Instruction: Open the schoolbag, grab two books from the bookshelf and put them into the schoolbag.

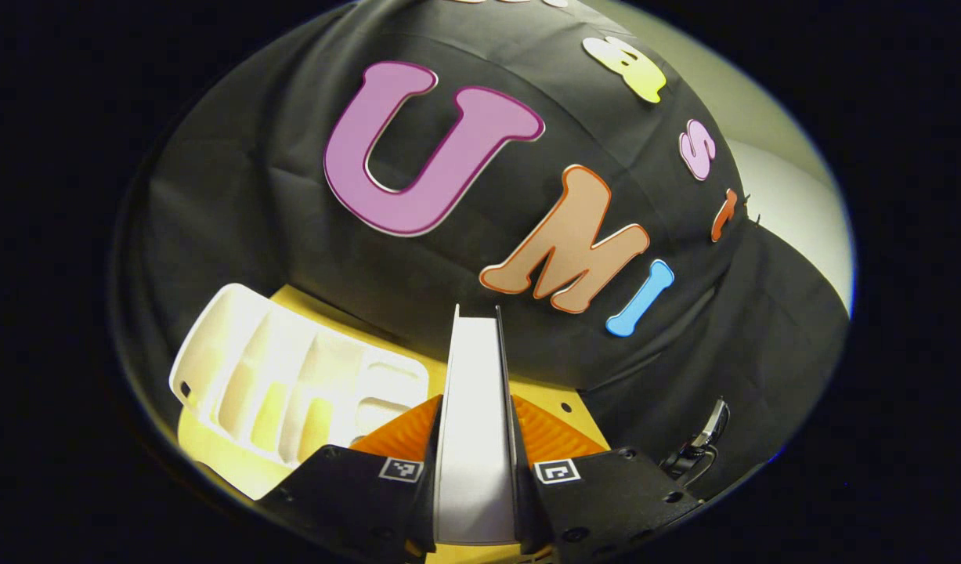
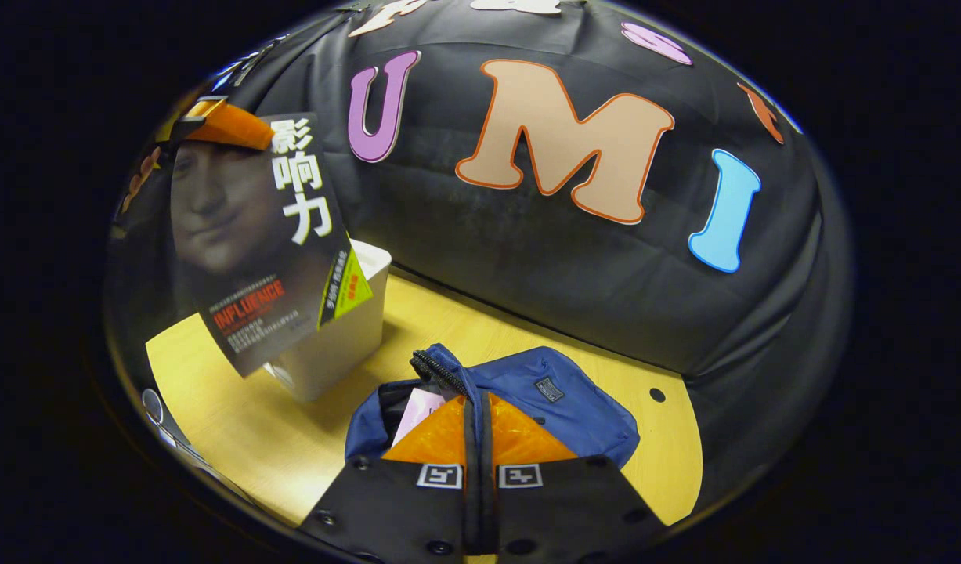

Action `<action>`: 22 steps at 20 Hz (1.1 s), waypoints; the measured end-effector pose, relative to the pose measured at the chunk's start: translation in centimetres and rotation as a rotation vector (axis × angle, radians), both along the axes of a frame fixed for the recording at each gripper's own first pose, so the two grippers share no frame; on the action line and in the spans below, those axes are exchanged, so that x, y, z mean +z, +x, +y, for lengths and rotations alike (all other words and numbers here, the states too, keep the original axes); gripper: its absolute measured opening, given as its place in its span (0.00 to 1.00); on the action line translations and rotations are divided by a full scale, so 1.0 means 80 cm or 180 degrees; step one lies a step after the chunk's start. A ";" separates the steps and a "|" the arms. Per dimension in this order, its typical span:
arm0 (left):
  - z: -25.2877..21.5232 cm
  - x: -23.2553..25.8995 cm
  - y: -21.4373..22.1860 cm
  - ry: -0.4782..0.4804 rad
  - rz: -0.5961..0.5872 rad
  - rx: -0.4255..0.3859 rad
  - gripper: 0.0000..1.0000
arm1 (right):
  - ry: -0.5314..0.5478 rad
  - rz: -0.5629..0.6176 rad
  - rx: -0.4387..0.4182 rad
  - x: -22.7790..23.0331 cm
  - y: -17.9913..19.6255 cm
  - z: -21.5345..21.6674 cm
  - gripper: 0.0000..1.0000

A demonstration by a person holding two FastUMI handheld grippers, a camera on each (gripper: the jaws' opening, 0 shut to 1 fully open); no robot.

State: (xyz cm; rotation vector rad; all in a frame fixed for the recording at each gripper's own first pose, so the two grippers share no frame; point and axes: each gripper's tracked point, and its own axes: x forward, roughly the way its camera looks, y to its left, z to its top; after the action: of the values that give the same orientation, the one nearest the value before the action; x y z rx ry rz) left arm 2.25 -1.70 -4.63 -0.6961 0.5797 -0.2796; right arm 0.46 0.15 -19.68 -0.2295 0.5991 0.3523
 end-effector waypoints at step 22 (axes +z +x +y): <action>-0.132 -0.139 -0.027 -0.0514 0.0310 0.0400 0.37 | 0.0207 0.0076 0.0039 0.003 0.008 0.009 0.03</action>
State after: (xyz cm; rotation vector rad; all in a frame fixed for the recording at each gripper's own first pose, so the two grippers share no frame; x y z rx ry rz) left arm 0.11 -12.23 -15.78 -0.9024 0.6076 -0.1771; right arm 1.07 0.87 -19.41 -0.1668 0.6090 0.3861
